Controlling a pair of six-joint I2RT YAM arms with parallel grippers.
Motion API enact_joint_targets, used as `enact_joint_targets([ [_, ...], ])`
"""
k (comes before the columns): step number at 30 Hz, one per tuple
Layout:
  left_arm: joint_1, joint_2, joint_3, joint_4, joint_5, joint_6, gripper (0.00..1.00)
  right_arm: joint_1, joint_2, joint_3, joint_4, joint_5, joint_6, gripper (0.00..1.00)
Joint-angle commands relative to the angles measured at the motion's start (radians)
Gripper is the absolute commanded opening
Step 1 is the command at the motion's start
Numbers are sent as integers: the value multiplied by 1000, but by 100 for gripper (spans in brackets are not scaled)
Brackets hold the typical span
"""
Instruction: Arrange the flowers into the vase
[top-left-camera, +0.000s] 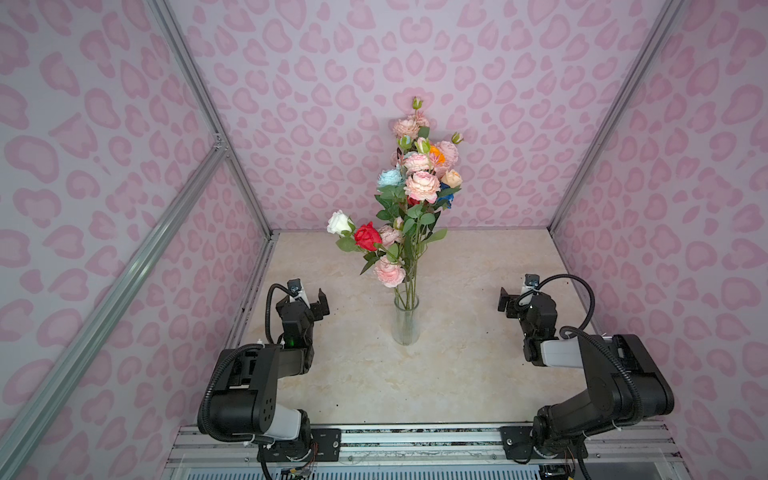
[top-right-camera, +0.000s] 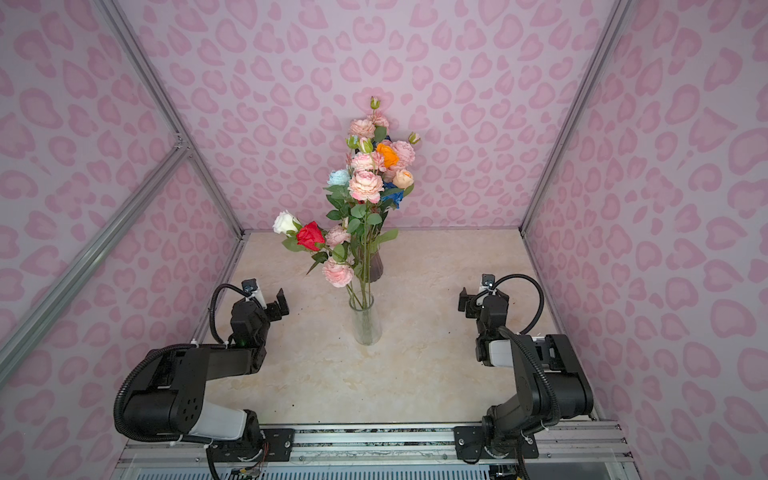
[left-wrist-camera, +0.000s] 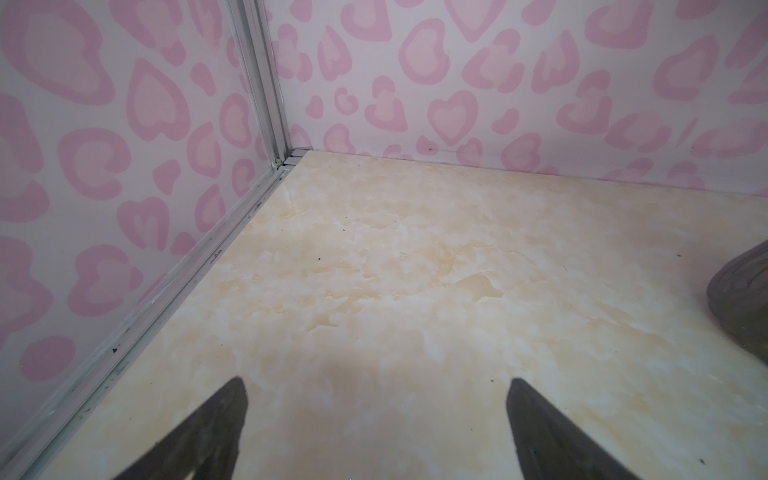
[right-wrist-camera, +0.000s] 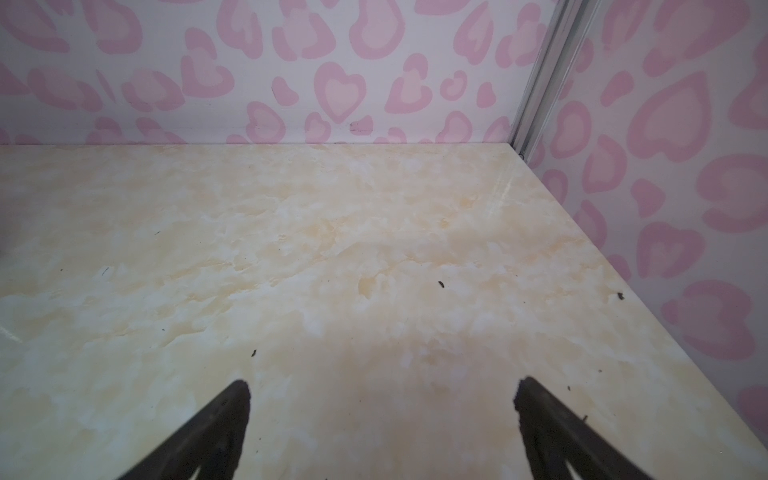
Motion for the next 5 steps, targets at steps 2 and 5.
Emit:
enact_joint_targets([
  [2, 4, 2, 6, 11, 6, -8, 98, -1, -1, -6, 4, 9, 0, 100],
  [5, 3, -1, -2, 19, 6, -6, 98, 0, -1, -8, 4, 9, -1, 100],
])
